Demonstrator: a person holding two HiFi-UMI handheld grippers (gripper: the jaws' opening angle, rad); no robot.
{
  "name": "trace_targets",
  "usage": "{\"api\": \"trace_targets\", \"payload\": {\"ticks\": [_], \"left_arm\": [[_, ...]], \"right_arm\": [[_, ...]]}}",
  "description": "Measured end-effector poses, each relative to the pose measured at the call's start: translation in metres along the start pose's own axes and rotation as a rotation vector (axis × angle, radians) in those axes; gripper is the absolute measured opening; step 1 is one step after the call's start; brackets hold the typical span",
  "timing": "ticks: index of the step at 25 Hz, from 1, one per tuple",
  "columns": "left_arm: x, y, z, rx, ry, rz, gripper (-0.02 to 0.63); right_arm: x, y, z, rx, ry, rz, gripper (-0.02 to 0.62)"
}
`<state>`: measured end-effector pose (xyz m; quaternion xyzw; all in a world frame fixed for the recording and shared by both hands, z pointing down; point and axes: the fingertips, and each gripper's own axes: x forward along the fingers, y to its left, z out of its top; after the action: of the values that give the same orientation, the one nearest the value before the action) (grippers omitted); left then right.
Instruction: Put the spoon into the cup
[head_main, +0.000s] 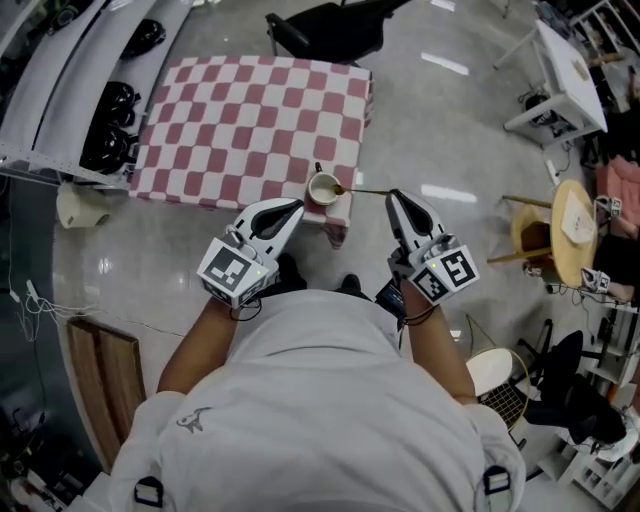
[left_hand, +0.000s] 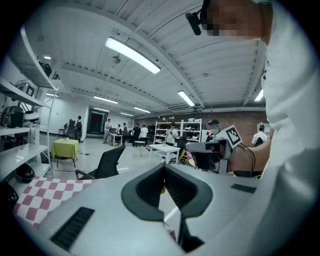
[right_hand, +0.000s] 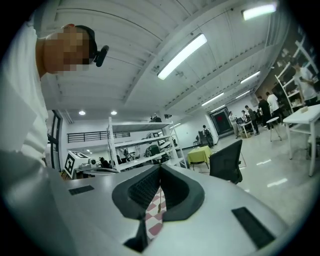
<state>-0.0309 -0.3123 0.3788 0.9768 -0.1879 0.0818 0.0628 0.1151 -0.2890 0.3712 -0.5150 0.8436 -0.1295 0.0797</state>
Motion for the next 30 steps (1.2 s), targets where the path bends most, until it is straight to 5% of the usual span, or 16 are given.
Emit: {"api": "trace_targets", "payload": {"ticks": [11,30], "left_arm": [[0.008,0.038,-0.022,-0.024,0.03,-0.078,0.014],[0.061,0.07,-0.064,-0.134,0.109,0.002,0.014]], "right_arm": [[0.019,-0.013,-0.02,0.015,0.018,-0.094,0.032],[0.067,-0.079,-0.073,0.09,0.204,0.035,0.032]]}}
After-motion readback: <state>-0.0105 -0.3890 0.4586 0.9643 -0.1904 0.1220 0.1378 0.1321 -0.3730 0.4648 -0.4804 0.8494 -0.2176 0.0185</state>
